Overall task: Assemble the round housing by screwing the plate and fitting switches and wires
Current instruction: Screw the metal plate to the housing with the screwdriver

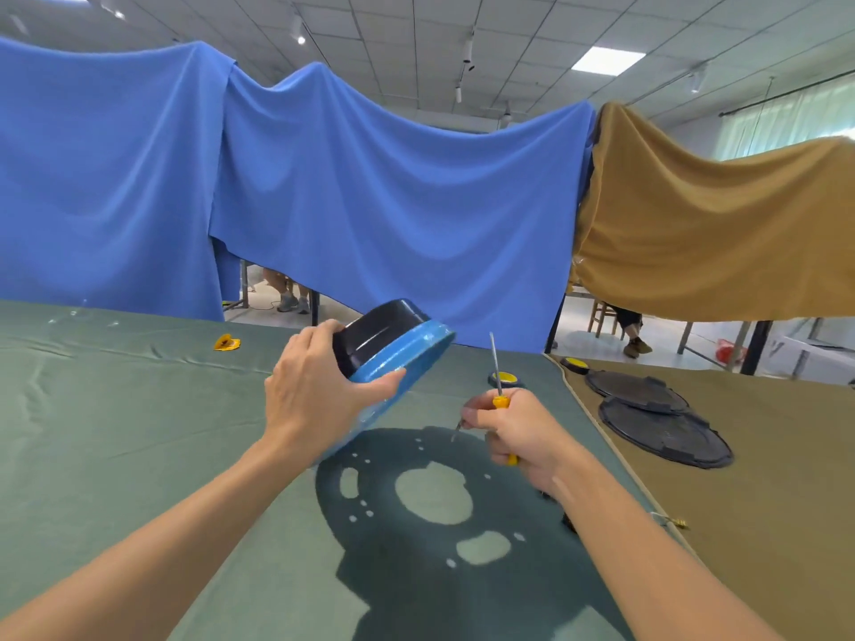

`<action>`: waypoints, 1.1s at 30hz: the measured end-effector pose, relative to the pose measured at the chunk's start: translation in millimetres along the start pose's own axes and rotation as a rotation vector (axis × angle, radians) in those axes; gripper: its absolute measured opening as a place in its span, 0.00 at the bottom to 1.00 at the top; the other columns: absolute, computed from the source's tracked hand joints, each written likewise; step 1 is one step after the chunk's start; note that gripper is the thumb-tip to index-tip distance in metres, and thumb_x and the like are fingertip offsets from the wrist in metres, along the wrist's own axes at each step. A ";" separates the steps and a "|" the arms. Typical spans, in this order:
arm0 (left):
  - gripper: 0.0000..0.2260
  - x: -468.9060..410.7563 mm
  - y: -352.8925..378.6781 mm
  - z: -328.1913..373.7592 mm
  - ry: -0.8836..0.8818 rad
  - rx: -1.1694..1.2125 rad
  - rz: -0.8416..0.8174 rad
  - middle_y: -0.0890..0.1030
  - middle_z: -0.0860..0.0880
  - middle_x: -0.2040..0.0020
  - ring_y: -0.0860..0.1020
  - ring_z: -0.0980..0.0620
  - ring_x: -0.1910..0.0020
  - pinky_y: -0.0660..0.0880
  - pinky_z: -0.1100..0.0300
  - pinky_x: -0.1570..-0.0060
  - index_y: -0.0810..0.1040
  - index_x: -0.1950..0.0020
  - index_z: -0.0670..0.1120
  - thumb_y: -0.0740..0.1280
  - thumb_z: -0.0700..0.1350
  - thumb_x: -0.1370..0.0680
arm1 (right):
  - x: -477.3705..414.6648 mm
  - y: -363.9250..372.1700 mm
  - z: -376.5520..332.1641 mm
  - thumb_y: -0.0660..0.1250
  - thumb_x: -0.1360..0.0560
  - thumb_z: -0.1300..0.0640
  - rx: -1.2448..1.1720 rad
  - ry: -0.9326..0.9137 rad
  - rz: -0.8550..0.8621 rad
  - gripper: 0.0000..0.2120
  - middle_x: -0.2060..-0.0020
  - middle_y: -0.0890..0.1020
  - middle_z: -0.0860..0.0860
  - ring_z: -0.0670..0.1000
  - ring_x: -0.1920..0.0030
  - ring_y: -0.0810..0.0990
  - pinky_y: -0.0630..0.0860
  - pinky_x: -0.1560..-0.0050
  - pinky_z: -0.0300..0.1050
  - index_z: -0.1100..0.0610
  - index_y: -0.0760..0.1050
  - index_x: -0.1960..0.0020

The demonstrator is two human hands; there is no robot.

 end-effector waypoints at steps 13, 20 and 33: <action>0.33 23.4 19.1 -94.5 -1.041 0.835 -0.143 0.82 0.46 0.64 0.79 0.45 0.68 0.80 0.50 0.67 0.79 0.58 0.41 0.79 0.66 0.49 | 10.4 37.5 -54.4 0.69 0.24 0.63 -0.051 -0.141 -0.120 0.03 0.61 0.82 0.57 0.47 0.78 0.60 0.61 0.73 0.40 0.62 0.76 0.53; 0.23 57.7 37.0 -120.5 -1.207 0.876 -0.232 0.82 0.47 0.68 0.78 0.48 0.72 0.73 0.61 0.76 0.80 0.58 0.43 0.77 0.63 0.36 | 5.4 58.4 -50.5 0.69 0.24 0.64 0.005 -0.141 -0.132 0.04 0.62 0.82 0.57 0.46 0.78 0.62 0.62 0.75 0.39 0.60 0.75 0.56; 0.30 89.3 56.3 -157.7 -1.356 0.833 -0.589 0.70 0.47 0.80 0.68 0.51 0.85 0.72 0.63 0.81 0.72 0.62 0.40 0.74 0.68 0.34 | -31.8 110.8 -52.9 0.70 0.24 0.60 0.256 -0.231 -0.163 0.03 0.59 0.83 0.53 0.39 0.76 0.72 0.67 0.74 0.34 0.54 0.77 0.55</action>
Point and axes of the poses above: each hand's wrist, its own x-axis away from the middle knuckle, its own y-axis out of the palm, z = x × y, the point moved 9 cm from there along -x, towards the middle knuckle
